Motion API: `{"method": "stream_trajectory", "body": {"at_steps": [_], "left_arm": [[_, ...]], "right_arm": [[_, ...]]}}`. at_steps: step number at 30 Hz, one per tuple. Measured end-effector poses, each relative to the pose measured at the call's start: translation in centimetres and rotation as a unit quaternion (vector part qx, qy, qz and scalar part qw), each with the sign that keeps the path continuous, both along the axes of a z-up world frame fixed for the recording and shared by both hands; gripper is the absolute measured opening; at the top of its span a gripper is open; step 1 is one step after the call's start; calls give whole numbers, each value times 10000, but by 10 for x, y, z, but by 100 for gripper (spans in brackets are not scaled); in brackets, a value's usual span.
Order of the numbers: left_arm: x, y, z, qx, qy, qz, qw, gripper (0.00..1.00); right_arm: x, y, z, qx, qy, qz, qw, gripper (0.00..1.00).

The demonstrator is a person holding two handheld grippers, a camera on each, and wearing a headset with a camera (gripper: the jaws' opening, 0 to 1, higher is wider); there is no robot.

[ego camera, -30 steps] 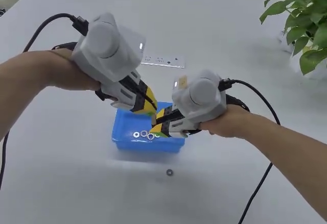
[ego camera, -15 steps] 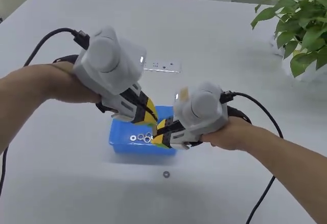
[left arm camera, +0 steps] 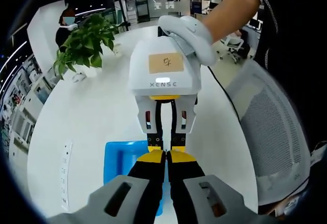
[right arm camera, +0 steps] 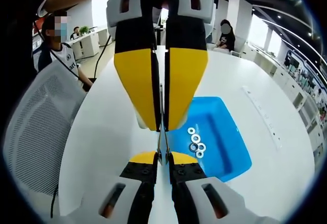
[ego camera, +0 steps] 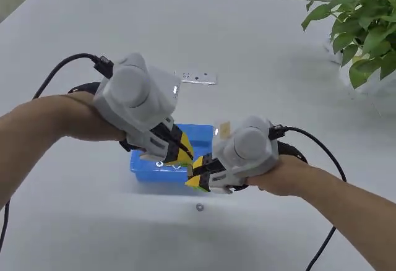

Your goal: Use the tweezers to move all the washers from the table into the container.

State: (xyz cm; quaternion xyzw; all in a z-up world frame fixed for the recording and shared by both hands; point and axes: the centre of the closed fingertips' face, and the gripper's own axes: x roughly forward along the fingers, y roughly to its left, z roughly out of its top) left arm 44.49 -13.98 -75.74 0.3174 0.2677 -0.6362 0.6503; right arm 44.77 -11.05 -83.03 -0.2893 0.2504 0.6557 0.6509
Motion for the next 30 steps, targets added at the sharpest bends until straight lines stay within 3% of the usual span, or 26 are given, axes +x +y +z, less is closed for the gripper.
{"method": "stream_trajectory", "body": {"at_steps": [30], "left_arm": [[-19, -13, -36, 19, 172, -93, 9998, 5]], "right_arm": [[-21, -16, -36, -137, 161, 8, 9998, 11]]}}
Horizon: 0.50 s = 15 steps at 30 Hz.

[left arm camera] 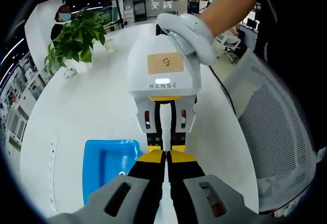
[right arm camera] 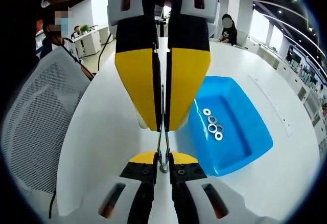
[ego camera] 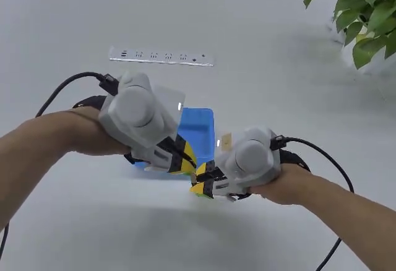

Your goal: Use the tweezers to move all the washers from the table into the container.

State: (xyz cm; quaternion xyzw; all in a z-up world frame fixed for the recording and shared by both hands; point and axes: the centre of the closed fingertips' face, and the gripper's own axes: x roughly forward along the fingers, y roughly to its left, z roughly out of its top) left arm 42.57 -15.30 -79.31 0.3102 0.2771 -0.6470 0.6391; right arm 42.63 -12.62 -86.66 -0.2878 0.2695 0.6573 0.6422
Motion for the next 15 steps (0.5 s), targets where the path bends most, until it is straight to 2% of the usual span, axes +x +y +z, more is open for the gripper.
{"method": "stream_trajectory", "body": {"at_steps": [15], "left_arm": [[-1, -8, 1, -42, 9, -24, 10000, 5]], "right_arm": [[-1, -4, 0, 60, 2, -62, 10000, 11]]}}
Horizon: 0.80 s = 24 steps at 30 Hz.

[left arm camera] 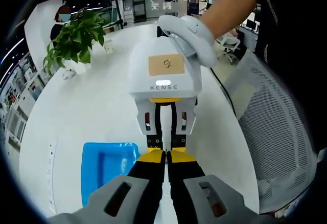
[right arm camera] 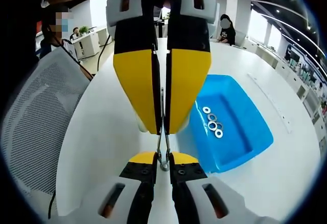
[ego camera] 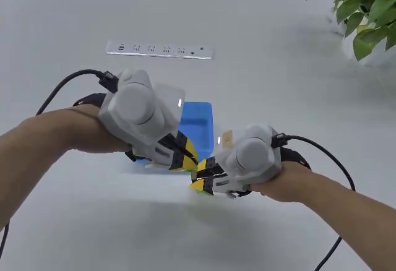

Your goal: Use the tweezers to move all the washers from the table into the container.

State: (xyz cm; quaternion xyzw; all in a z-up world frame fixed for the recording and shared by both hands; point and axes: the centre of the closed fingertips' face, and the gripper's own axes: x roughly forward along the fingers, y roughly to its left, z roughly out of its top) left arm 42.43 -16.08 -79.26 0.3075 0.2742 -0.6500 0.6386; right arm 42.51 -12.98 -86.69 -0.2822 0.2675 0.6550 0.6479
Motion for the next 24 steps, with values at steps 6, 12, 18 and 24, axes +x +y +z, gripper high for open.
{"method": "stream_trajectory", "body": {"at_steps": [6, 12, 18, 24], "left_arm": [[-2, -1, 2, 0, -9, -27, 10000, 5], [-2, -2, 1, 9, -23, -51, 10000, 5], [-2, -1, -2, 58, -15, -72, 10000, 5], [-2, 0, -2, 57, -11, -83, 9999, 5]], "right_arm": [[-1, -1, 2, 38, 8, -31, 10000, 12], [-1, -2, 1, 48, -8, -46, 10000, 12], [-2, -1, 0, 65, 12, -41, 10000, 12], [-2, -1, -1, 64, 19, -35, 10000, 14]]}}
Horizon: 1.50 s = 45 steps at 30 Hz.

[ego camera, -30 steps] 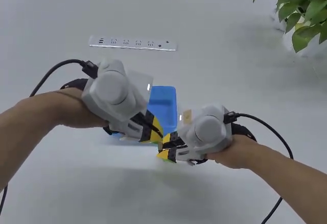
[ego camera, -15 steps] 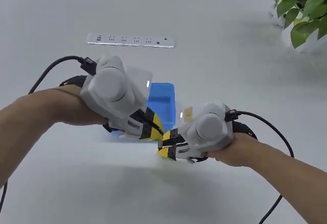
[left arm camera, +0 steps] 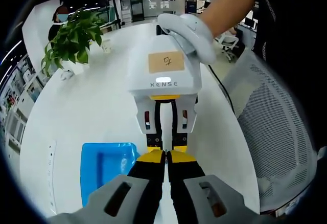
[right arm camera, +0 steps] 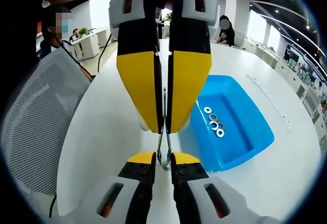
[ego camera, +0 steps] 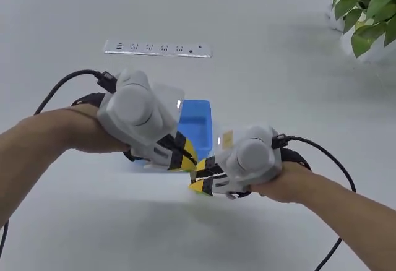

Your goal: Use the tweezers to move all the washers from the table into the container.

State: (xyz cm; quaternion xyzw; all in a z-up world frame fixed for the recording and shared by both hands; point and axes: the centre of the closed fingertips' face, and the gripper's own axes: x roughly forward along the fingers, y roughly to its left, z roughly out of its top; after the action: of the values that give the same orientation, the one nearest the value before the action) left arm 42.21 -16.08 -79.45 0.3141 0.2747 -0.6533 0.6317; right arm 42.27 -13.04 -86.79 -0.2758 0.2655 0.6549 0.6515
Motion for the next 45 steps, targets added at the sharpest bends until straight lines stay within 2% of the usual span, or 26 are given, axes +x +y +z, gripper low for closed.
{"method": "stream_trajectory", "body": {"at_steps": [11, 22, 45], "left_arm": [[-1, 1, -1, 46, -10, -102, 9999, 5], [3, -2, -1, 67, 12, -147, 9999, 5], [1, 0, -1, 62, 87, -41, 9999, 5]], "right_arm": [[-1, 1, 0, -5, -40, 42, 10000, 15], [3, -1, 1, 9, -70, -21, 10000, 12], [1, 0, 0, -28, -29, -15, 10000, 10]]}}
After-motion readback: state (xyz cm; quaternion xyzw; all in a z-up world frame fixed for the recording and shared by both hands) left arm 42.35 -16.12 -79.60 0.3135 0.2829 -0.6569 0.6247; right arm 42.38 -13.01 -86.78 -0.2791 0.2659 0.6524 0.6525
